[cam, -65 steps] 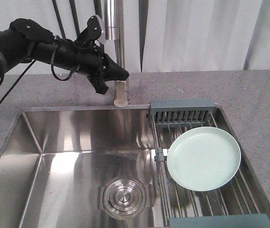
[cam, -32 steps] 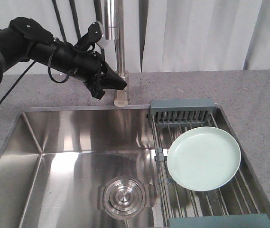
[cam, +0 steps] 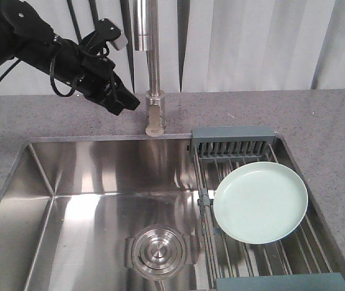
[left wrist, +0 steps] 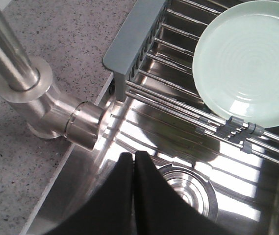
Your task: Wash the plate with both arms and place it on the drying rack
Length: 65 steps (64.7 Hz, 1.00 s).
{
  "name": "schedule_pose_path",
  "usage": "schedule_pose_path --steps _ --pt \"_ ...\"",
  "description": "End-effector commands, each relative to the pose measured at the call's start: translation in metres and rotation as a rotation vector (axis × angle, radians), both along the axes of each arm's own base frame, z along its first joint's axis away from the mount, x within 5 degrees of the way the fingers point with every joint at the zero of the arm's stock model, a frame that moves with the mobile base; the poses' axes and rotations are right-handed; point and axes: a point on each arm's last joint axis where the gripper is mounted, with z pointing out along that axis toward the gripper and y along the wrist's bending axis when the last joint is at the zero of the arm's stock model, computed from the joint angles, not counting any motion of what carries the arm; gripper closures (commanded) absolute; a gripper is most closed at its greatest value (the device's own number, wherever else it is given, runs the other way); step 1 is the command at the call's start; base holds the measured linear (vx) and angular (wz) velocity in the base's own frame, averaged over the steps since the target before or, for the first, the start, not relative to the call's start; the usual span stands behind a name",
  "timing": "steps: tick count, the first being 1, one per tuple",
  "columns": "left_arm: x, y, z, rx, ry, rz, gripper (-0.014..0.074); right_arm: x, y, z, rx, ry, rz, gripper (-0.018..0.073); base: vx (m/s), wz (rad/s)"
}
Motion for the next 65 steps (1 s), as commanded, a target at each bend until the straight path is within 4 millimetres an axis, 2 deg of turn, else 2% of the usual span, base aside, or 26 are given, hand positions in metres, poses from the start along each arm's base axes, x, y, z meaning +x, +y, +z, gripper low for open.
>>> schedule_pose_path --steps 1,8,17,28,36,45,51,65 --pt "-0.011 -0.002 0.036 -0.066 -0.097 -0.008 0.0603 0.004 -0.001 0.011 -0.004 -0.078 -0.007 0.0232 0.0 0.0" --pt "-0.009 -0.003 0.028 -0.054 -0.072 -0.034 0.0603 0.004 -0.001 0.011 -0.004 -0.078 -0.007 0.0232 0.0 0.0" --pt "-0.012 -0.003 0.027 -0.054 -0.043 -0.054 0.0603 0.004 -0.001 0.011 -0.004 -0.078 -0.007 0.0232 0.0 0.0" --pt "-0.017 0.002 0.034 -0.062 0.011 0.055 0.0603 0.004 -0.001 0.011 -0.004 -0.078 -0.007 0.0232 0.0 0.0" --pt "-0.03 0.008 0.038 -0.084 0.015 0.177 0.0603 0.004 -0.001 0.011 -0.004 -0.078 -0.007 0.0232 0.0 0.0" --pt "-0.056 0.024 0.039 -0.073 -0.015 0.339 0.0603 0.004 -0.001 0.011 -0.004 -0.078 -0.007 0.0232 0.0 0.0" --pt "-0.081 0.035 0.042 -0.084 -0.053 0.414 0.0603 0.004 -0.001 0.011 -0.004 -0.078 -0.007 0.0232 0.0 0.0" --pt "-0.136 0.059 0.028 -0.06 -0.088 0.561 0.0603 0.004 -0.001 0.011 -0.004 -0.077 -0.007 0.0232 0.0 0.0"
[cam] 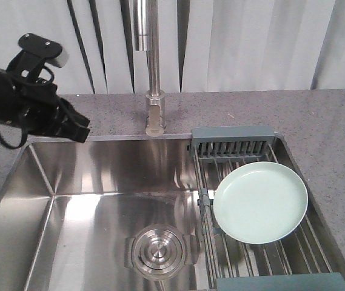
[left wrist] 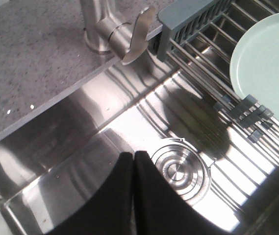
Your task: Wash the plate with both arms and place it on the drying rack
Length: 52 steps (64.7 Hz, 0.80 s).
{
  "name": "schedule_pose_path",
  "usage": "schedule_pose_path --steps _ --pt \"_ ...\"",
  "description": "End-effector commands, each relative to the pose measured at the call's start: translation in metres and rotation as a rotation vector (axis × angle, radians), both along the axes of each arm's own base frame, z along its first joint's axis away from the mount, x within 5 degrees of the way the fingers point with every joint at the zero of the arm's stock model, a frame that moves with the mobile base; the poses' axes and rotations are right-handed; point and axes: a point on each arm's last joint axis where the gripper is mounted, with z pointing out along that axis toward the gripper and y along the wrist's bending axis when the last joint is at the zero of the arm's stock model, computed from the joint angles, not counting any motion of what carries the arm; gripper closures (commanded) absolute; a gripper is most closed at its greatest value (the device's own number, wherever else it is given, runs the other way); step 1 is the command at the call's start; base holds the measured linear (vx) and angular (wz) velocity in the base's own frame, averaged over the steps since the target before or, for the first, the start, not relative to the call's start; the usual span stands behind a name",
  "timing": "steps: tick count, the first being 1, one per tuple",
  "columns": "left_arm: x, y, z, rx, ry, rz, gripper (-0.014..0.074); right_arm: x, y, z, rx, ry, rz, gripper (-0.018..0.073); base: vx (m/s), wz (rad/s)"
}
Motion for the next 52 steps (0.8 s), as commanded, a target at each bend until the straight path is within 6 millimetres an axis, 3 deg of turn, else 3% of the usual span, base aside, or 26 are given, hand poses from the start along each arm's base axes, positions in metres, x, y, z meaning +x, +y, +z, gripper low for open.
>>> schedule_pose_path --steps 1,20,38,52 --pt "-0.027 0.012 0.021 -0.039 -0.118 0.108 0.0603 0.004 -0.001 0.011 -0.004 -0.077 -0.007 0.0232 0.0 0.0" --pt "-0.09 0.04 -0.003 -0.039 -0.146 0.3 0.0603 0.004 -0.001 0.011 -0.004 -0.077 -0.007 0.0232 0.0 0.0" --pt "-0.146 0.053 -0.021 -0.066 -0.181 0.324 0.0603 0.004 -0.001 0.011 -0.004 -0.077 -0.007 0.0232 0.0 0.0" --pt "-0.183 0.062 -0.022 -0.145 -0.257 0.359 0.0603 0.004 -0.001 0.011 -0.004 -0.077 -0.007 0.0232 0.0 0.0"
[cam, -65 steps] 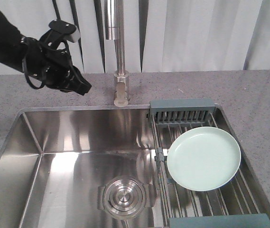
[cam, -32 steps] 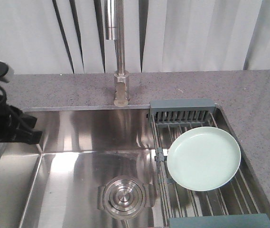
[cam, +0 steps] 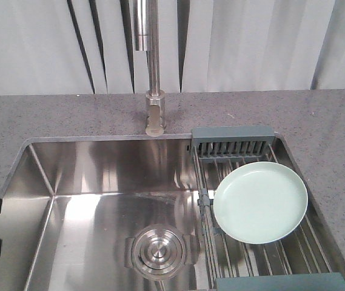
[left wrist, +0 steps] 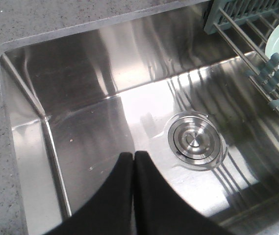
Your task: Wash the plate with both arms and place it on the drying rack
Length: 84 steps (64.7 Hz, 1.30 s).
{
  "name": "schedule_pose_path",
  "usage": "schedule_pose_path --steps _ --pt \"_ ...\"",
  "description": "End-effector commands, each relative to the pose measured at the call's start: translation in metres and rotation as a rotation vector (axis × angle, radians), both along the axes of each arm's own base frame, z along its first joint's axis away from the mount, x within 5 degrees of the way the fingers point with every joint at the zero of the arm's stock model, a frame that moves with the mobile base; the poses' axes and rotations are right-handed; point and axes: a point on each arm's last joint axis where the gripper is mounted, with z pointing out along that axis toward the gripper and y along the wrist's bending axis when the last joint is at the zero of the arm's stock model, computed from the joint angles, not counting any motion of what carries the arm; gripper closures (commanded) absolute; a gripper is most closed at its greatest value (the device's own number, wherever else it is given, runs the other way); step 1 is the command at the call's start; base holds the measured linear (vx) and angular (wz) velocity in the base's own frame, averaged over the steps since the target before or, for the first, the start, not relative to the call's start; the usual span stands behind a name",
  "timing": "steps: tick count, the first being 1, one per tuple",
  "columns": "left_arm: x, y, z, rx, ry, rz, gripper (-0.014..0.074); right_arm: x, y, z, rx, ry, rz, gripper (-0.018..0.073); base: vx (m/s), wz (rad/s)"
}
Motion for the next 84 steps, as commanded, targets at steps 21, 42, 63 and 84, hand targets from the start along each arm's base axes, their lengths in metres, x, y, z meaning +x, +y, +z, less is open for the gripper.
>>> schedule_pose_path --steps 21,42,63,84 --pt "-0.025 0.006 0.022 -0.075 -0.176 0.023 0.0603 0.004 -0.001 0.012 -0.004 -0.079 -0.007 0.0232 0.0 0.0" --pt "-0.024 0.007 0.02 -0.036 -0.18 0.022 0.0603 0.004 -0.001 0.012 -0.004 -0.079 -0.007 0.0232 0.0 0.0" --pt "-0.051 0.029 0.004 -0.083 -0.411 0.205 0.0603 0.004 -0.001 0.012 -0.004 -0.079 -0.007 0.0232 0.0 0.0" --pt "-0.081 0.043 -0.04 -0.087 -0.533 0.373 0.0603 0.004 -0.001 0.012 -0.004 -0.079 -0.007 0.0232 0.0 0.0"
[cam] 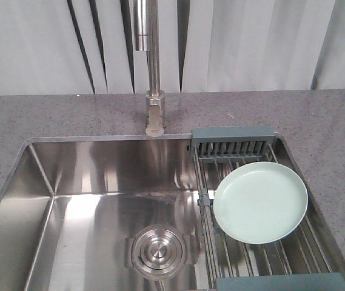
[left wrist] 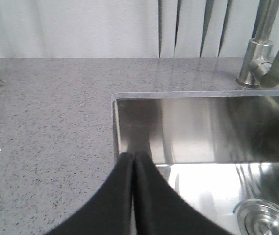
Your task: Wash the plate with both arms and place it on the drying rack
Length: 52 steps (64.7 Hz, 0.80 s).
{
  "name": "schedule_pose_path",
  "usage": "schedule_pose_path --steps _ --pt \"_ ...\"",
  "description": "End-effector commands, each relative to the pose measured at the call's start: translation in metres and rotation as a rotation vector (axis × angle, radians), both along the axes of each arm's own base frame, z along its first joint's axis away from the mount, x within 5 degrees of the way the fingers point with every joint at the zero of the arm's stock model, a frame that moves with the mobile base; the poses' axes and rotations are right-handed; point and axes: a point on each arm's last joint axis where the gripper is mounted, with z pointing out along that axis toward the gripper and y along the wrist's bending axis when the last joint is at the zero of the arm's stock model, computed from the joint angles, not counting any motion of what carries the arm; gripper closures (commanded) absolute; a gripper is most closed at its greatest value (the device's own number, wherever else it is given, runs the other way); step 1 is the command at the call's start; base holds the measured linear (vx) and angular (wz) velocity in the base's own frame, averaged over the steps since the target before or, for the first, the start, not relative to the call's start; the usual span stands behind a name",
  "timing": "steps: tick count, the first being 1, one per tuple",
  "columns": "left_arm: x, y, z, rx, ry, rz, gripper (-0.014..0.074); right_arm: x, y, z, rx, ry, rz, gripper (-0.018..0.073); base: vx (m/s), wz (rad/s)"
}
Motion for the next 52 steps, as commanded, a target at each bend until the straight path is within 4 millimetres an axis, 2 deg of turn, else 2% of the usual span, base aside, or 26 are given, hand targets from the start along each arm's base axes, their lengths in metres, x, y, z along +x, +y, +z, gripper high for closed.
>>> schedule_pose_path --steps 1,25,52 --pt "-0.004 0.001 0.005 -0.023 -0.144 0.027 0.0603 0.004 -0.001 0.012 -0.004 -0.079 -0.007 0.0232 0.0 0.0" --pt "-0.003 0.002 -0.038 -0.112 -0.344 0.059 0.0603 0.004 -0.001 0.011 -0.004 -0.078 -0.007 0.0232 0.0 0.0" --pt "-0.003 0.002 -0.033 -0.004 -0.388 0.053 0.0603 0.004 -0.001 0.011 -0.003 -0.078 -0.007 0.0232 0.0 0.0"
